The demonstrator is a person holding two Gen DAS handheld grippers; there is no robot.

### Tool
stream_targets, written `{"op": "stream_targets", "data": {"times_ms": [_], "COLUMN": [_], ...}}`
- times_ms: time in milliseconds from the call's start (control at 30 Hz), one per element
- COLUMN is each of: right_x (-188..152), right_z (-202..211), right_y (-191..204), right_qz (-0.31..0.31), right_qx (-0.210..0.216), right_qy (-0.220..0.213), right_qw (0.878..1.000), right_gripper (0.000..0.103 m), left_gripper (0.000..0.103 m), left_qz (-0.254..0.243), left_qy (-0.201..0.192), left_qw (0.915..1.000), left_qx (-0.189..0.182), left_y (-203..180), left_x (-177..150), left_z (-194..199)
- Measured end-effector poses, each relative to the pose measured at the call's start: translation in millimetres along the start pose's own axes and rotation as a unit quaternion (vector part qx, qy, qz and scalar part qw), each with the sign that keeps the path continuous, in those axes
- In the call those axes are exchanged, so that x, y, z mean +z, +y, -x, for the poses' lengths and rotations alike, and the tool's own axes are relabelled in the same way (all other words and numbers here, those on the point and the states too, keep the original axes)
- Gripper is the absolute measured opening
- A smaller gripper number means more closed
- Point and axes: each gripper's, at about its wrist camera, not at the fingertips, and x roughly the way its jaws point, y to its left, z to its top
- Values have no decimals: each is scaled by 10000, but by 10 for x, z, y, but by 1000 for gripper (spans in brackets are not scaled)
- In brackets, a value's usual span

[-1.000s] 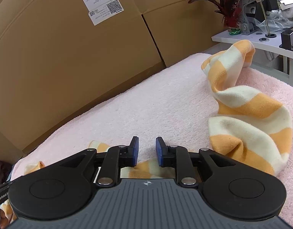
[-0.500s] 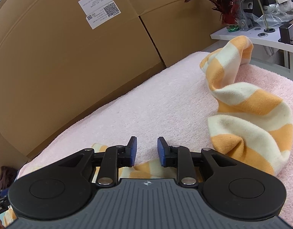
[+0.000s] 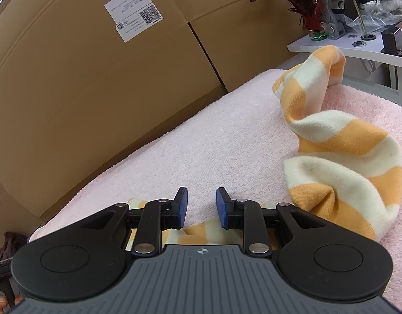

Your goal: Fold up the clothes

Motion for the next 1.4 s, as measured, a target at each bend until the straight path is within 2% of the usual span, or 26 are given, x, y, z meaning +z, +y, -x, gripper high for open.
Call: {"op": "stream_targets", "data": {"times_ms": [100, 233, 267, 300, 367, 400, 467, 600, 667, 700, 733, 767, 800, 833, 1067, 1200, 1300, 1400], "right_x": [5, 13, 15, 17, 29, 44, 73, 34, -1, -21, -51, -80, -110, -140, -337, -432, -505, -570], "right_z": [0, 7, 9, 11, 8, -21, -82, -380, -434, -434, -405, -376, -346, -292, 247, 562, 700, 722], "right_y": [-3, 103, 137, 172, 282, 367, 539, 833, 871, 887, 909, 932, 953, 951, 857, 784, 761, 717], "right_qz": [-19, 320, 432, 543, 830, 1014, 1387, 2455, 2643, 2724, 2845, 2967, 3083, 3141, 3304, 3234, 3385, 3480], "right_qx": [10, 15, 16, 18, 111, 197, 358, 81, 93, 131, 153, 175, 196, 202, -38, 170, 148, 58], "right_qy": [-1, 61, 81, 102, 172, 259, 440, 949, 1070, 1084, 1075, 1066, 1053, 987, 51, -278, -326, -141], "right_qw": [10000, 9995, 9990, 9985, 9963, 9943, 9887, 9647, 9584, 9560, 9525, 9489, 9452, 9440, 9438, 9457, 9403, 9374], "right_gripper": [25, 27, 32, 44, 60, 62, 62, 63, 63, 56, 37, 31, 20, 15, 14, 13, 11, 8], "left_gripper": [5, 5, 6, 6, 6, 6, 7, 8, 8, 8, 8, 8, 8, 8, 8, 8, 8, 8], "left_qz": [-17, 378, 500, 490, 377, 286, 147, 302, 371, 387, 398, 399, 397, 394, 304, 94, 263, 565], "left_qy": [-298, -600, -636, -645, -643, -673, -682, -616, -563, -551, -548, -546, -545, -544, -654, -927, -1077, -1117], "left_qw": [9993, 9968, 9961, 9961, 9965, 9966, 9971, 9974, 9976, 9976, 9976, 9976, 9977, 9977, 9973, 9955, 9938, 9914], "left_qx": [222, 381, 351, 351, 371, 367, 296, 209, 171, 145, 128, 119, 111, 103, 95, 147, -41, -376], "left_y": [-8, 143, 183, 176, 129, 98, 65, 126, 150, 157, 151, 148, 148, 148, 130, 46, 21, -1], "left_x": [-56, -160, -190, -212, -249, -253, -243, -239, -250, -251, -254, -256, -257, -257, -271, -291, -339, -450], "left_z": [162, 399, 451, 474, 498, 506, 479, 462, 452, 448, 452, 453, 452, 451, 480, 584, 749, 965]}}
